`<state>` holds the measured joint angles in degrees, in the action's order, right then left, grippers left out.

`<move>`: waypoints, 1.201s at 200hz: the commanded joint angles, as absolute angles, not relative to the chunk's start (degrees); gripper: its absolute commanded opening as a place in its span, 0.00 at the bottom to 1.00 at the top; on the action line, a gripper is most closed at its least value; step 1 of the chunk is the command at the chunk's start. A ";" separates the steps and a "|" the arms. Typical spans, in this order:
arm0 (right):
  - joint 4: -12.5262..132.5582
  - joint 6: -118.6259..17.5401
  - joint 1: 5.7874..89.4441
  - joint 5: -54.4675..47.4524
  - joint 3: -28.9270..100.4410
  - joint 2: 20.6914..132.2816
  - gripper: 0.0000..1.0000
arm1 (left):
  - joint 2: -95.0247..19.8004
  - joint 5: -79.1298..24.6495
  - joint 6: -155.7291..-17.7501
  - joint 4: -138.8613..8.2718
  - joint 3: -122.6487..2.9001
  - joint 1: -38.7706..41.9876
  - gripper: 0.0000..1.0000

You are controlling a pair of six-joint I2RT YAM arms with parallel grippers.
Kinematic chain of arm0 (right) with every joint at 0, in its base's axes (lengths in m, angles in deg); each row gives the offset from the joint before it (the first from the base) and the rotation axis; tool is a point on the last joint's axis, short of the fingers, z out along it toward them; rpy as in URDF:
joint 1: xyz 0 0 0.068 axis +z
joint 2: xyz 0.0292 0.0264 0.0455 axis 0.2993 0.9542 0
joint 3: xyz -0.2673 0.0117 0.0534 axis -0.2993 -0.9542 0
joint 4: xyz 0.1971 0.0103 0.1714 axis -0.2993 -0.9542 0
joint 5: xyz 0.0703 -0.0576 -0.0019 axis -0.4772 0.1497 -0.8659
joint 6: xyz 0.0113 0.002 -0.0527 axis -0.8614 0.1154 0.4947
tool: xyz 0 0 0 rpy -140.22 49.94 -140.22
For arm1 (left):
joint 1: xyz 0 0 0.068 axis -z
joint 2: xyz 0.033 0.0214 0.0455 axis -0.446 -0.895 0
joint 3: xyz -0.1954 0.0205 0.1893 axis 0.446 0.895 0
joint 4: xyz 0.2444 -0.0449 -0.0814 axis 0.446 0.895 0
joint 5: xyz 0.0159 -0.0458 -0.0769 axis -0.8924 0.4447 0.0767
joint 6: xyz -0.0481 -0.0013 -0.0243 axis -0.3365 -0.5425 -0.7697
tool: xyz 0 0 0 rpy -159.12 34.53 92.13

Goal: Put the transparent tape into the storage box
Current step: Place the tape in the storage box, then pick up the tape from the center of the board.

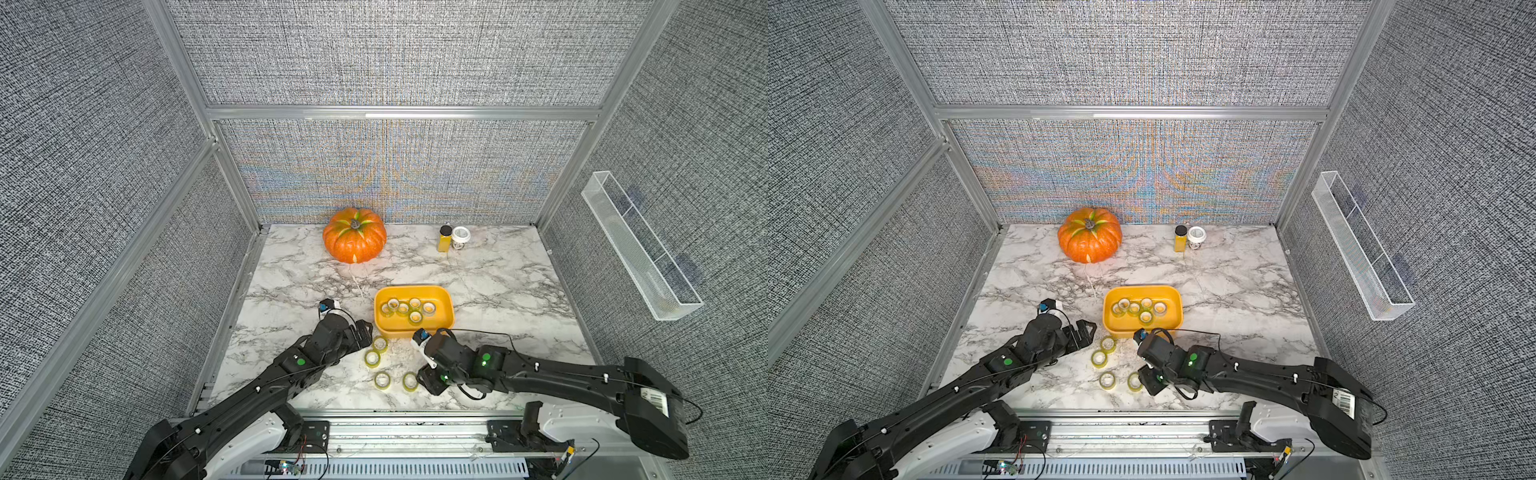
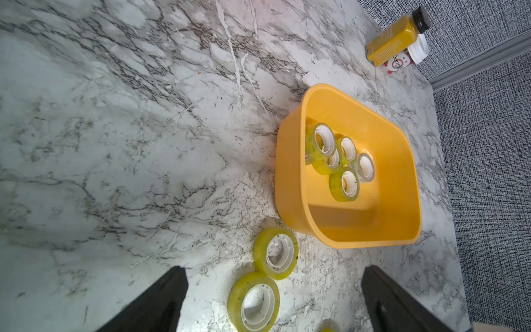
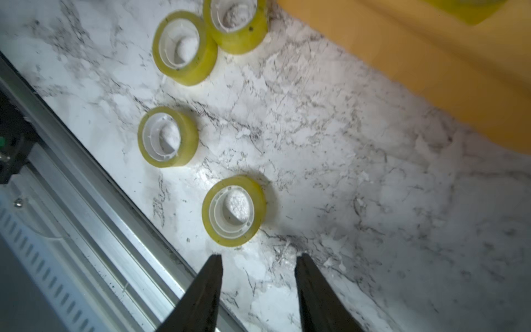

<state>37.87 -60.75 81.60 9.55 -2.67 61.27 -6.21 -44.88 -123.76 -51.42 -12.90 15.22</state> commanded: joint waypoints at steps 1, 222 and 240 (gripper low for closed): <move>39.60 -63.62 83.55 11.79 -2.21 63.35 0.47 | -5.95 -44.22 -124.01 -51.90 -12.83 15.24 1.00; 37.29 -66.70 85.62 22.73 -0.17 72.03 0.14 | -10.97 -41.75 -124.57 -56.22 -12.04 16.93 1.00; 36.44 -66.88 85.20 23.04 -0.30 69.03 0.12 | -11.22 -42.37 -125.15 -57.33 -11.91 17.79 1.00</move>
